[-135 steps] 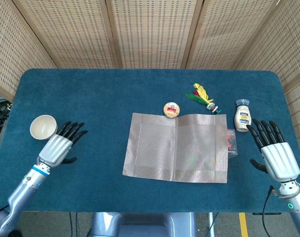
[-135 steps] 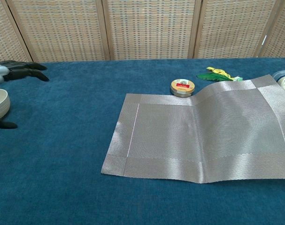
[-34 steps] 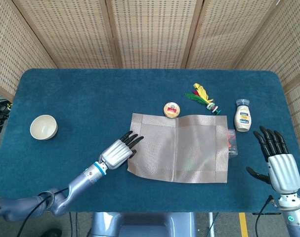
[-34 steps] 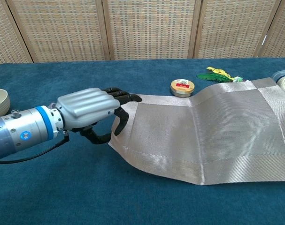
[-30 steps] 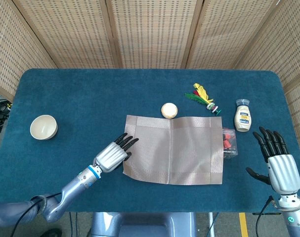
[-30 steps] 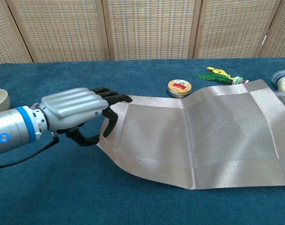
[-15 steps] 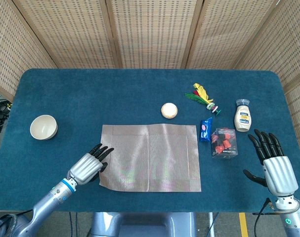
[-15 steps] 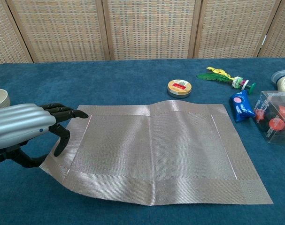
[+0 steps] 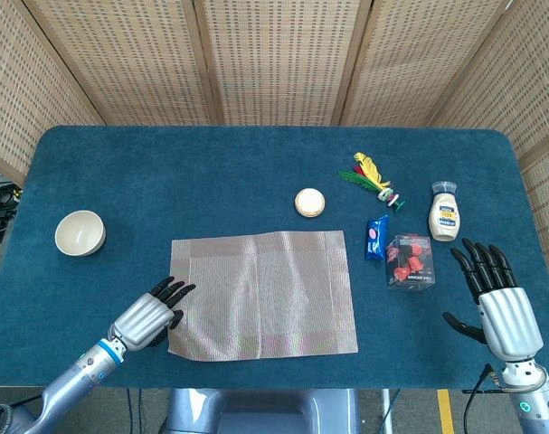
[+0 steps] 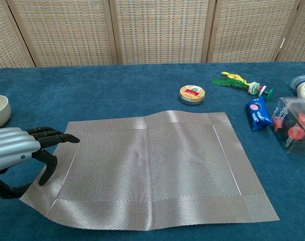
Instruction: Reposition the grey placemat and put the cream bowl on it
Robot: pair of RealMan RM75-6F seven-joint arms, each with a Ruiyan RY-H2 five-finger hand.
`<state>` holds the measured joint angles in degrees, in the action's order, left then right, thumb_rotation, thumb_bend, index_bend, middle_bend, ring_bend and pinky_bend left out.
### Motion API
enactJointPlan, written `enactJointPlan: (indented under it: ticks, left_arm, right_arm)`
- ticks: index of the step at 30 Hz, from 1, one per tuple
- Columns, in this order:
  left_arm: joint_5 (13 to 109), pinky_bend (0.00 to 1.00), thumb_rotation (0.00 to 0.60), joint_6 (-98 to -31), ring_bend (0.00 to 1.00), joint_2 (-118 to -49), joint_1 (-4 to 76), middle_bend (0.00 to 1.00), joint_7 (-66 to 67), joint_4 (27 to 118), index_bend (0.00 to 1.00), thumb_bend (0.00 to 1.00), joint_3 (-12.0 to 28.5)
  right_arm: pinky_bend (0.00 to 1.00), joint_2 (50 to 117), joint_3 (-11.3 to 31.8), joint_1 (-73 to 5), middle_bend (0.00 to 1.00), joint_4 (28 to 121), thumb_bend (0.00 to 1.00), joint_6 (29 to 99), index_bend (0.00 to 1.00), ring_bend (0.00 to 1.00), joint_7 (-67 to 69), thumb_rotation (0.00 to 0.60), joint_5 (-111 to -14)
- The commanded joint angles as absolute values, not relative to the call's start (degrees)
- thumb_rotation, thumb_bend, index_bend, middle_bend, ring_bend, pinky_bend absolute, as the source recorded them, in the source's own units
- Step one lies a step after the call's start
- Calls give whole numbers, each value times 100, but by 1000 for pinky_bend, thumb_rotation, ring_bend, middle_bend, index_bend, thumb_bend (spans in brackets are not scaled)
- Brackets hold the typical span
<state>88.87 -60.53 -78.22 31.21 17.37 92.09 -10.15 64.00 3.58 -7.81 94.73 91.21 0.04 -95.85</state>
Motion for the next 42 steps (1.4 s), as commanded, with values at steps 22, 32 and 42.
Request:
enactJointPlan:
  ticks: [22,32,42]
  left_arm:
    - [6767,0,600,-6881,0,-6458,2221,0,544,8957,1,0,-73]
    - [6320,0,600,-5671,0,-7326,2402,0,-343,6951,308,184,199]
    - [6620,0,600,-5162,0,-8094,2580,0,-1015,5500,328,228,356]
  right_arm:
    - [0,6418,287,-769,0,9501,0,9097,5,0,-46,600,-9753]
    - [0,6446,270,-764,0,9506,0,9105,7,0,-95,600,-9811]
    - [0,6491,299,-770,0,9466,0,9069,12,0,-199,600,-9752]
